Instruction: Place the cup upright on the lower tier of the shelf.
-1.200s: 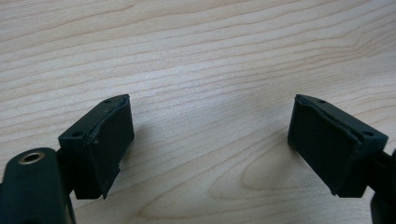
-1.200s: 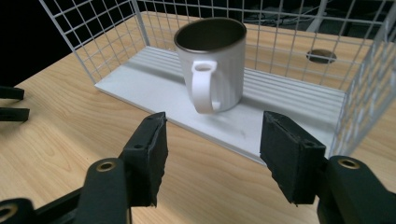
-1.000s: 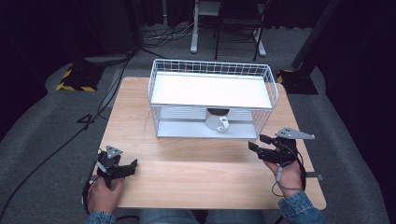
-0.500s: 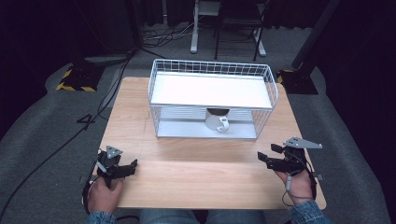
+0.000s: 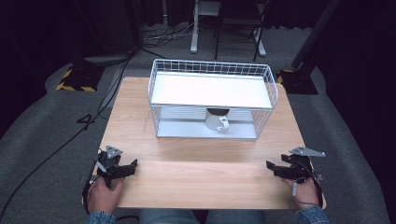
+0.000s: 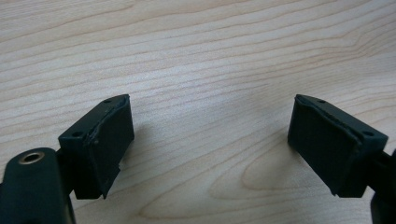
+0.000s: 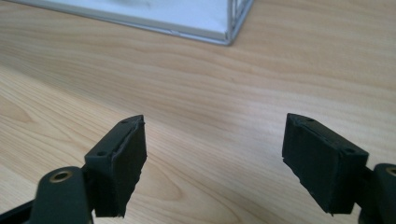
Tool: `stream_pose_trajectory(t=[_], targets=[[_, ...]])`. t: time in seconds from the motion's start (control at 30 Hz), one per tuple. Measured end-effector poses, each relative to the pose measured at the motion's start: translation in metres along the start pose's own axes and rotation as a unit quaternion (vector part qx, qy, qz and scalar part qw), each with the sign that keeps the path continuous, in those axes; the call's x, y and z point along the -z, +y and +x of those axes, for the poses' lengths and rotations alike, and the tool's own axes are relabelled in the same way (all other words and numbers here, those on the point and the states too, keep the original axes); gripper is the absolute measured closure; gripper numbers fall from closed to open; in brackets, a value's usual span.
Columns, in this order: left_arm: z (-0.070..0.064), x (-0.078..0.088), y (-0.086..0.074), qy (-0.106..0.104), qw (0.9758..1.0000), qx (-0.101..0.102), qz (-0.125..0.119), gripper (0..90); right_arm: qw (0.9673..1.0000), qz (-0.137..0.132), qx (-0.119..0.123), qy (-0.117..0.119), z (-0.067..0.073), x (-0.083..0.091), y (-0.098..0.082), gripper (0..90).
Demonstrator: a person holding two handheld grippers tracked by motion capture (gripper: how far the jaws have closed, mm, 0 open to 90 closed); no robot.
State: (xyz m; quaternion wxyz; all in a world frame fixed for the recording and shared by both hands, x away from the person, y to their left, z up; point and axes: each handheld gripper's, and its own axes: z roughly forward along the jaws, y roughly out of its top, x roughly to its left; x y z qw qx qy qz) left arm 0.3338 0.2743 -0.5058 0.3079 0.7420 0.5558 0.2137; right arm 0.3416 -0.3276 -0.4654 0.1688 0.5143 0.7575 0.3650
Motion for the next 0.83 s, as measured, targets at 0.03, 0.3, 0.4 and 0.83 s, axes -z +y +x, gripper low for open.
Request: stream_pose_trajectory(t=[0.03, 0.3, 0.4, 0.83], targets=[[0.0, 0.0, 0.0, 0.0, 1.0, 0.0, 0.0, 14.7, 1.0, 0.0, 0.0, 0.0, 0.0, 0.0, 0.0, 22.0], [0.0, 0.0, 0.0, 0.0, 1.0, 0.0, 0.0, 14.7, 0.9996, 0.019, -0.015, -0.016, -0.014, -0.009, -0.02, 20.8], [0.0, 0.0, 0.0, 0.0, 1.0, 0.0, 0.0, 14.7, 0.9993, 0.024, -0.014, -0.024, -0.016, -0.012, -0.025, 18.9], [0.0, 0.0, 0.0, 0.0, 1.0, 0.0, 0.0, 14.7, 0.9977, -0.004, 0.038, -0.057, -0.012, -0.02, -0.035, 12.2]])
